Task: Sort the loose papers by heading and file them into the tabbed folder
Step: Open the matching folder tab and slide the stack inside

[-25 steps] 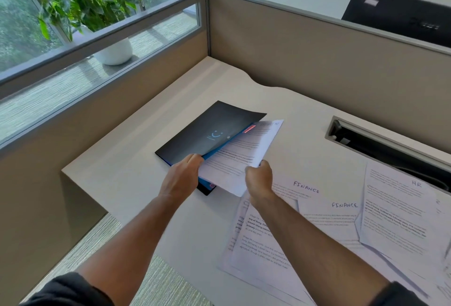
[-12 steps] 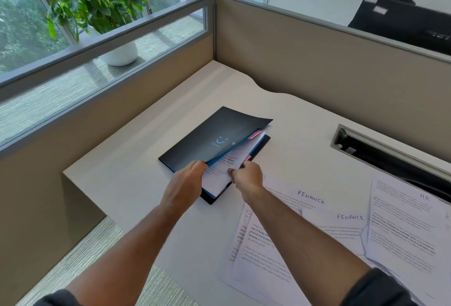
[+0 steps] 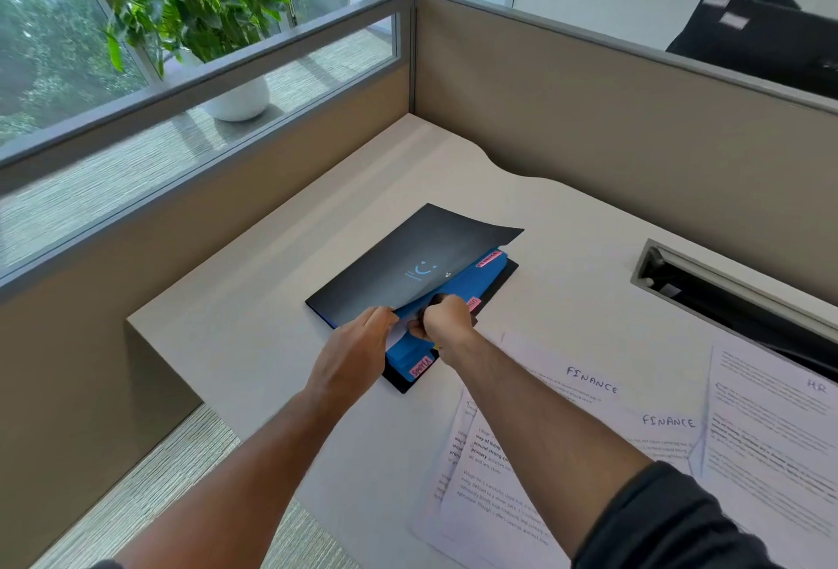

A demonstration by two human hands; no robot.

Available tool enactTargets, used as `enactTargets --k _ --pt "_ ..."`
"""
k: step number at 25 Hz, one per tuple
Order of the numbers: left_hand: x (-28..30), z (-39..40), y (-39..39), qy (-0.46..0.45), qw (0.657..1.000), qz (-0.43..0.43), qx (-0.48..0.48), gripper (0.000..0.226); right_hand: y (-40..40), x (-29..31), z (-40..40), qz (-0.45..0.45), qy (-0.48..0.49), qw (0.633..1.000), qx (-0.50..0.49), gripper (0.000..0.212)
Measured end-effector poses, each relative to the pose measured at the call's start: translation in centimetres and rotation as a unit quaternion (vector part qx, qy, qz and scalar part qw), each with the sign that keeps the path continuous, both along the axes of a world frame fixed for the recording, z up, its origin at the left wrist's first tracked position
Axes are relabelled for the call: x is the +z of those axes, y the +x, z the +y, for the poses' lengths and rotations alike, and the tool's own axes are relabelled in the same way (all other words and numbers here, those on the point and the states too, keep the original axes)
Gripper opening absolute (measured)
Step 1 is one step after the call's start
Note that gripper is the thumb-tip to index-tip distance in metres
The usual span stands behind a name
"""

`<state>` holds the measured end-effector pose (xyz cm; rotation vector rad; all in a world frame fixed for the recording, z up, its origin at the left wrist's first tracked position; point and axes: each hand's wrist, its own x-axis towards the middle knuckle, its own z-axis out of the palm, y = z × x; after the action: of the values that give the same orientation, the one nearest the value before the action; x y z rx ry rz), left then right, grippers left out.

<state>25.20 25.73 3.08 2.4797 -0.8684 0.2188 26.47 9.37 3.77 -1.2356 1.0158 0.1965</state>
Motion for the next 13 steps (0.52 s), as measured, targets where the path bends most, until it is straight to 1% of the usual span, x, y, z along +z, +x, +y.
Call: enactTargets --k 1,2,4,6,8,9,11,13 --pt "0.2 0.0 -0.1 0.003 1.000 0.004 -0.001 0.018 0.0 -0.2 0.0 -0.005 -0.002 1.000 0.007 0.022" --pt "0.2 -0.1 -0.2 0.002 1.000 0.003 -0.003 0.019 -0.2 -0.2 -0.1 -0.012 -0.008 1.000 0.016 0.024" --pt "0.3 -0.4 -0.6 0.000 1.000 -0.003 -0.006 0.012 -0.7 -0.5 -0.4 -0.019 -0.021 0.999 0.032 0.026" --pt "0.0 -0.6 -0.8 0.005 1.000 -0.012 -0.011 0.015 -1.3 -0.4 -0.7 -0.033 -0.031 0.998 0.047 0.029" --pt "-0.7 -0.6 -0.9 0.027 0.999 -0.007 -0.015 0.007 -2.2 -0.6 -1.2 -0.052 -0.045 0.995 0.072 0.031" --pt "-1.1 -0.6 -1.0 0.042 0.999 -0.006 -0.016 0.010 -2.7 -0.8 -1.5 -0.057 -0.062 0.992 0.089 0.031" --pt "-1.8 -0.6 -1.3 0.070 0.997 -0.007 -0.028 0.024 -4.1 -1.2 -2.2 -0.067 -0.090 0.987 0.118 0.029" --pt "-2.0 -0.8 -1.9 0.088 0.996 -0.016 -0.028 0.033 -5.7 -1.6 -3.1 -0.078 -0.103 0.984 0.126 0.030"
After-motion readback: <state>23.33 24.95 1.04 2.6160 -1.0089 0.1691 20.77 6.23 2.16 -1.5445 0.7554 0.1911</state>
